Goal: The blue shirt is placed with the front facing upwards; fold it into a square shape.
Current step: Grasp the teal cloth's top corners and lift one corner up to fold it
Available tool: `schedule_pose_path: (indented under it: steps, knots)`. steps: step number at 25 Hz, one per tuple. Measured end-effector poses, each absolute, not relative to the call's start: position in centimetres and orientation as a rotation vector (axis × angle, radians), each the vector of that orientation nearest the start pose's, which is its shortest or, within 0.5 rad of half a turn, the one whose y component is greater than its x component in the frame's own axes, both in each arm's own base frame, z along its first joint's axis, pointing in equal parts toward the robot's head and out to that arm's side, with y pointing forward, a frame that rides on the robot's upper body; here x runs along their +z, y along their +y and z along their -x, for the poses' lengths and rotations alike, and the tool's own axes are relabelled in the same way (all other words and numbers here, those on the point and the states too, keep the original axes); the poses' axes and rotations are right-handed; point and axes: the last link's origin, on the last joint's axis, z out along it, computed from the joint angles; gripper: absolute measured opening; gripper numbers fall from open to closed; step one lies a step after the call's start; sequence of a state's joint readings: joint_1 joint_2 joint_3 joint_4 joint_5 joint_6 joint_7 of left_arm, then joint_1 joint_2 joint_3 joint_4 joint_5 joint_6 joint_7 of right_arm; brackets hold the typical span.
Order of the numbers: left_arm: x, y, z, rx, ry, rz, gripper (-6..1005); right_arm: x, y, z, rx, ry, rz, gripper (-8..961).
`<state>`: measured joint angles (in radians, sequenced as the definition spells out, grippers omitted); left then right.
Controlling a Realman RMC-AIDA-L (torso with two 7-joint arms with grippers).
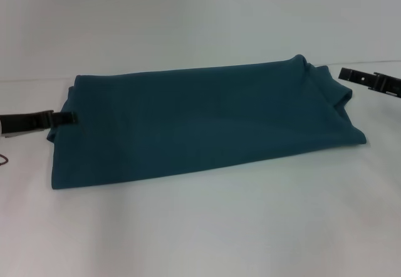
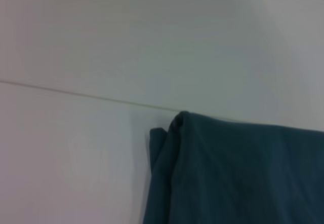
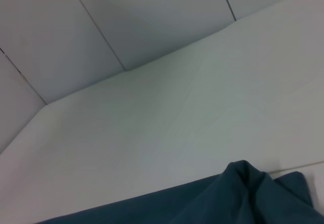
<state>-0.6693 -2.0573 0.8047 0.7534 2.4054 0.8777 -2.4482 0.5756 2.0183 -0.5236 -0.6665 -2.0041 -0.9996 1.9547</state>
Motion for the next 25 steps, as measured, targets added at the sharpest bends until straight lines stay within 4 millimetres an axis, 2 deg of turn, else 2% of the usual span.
schedule_pose_path:
  steps: [6,13,25]
  knots:
    - [3.2,42.9,29.3,-0.279,-1.411,1.901,883,7.2,40.4,-32.1,0.690,1.310,1.881,823]
    - [2.0,42.9,29.9,-0.203,-1.399,1.910,884,6.9,40.3,-31.9,0.691,1.316,1.892,821]
    - [1.4,43.2,29.8,-0.170,-1.367,1.907,883,6.6,40.4,-31.7,0.694,1.322,1.899,818]
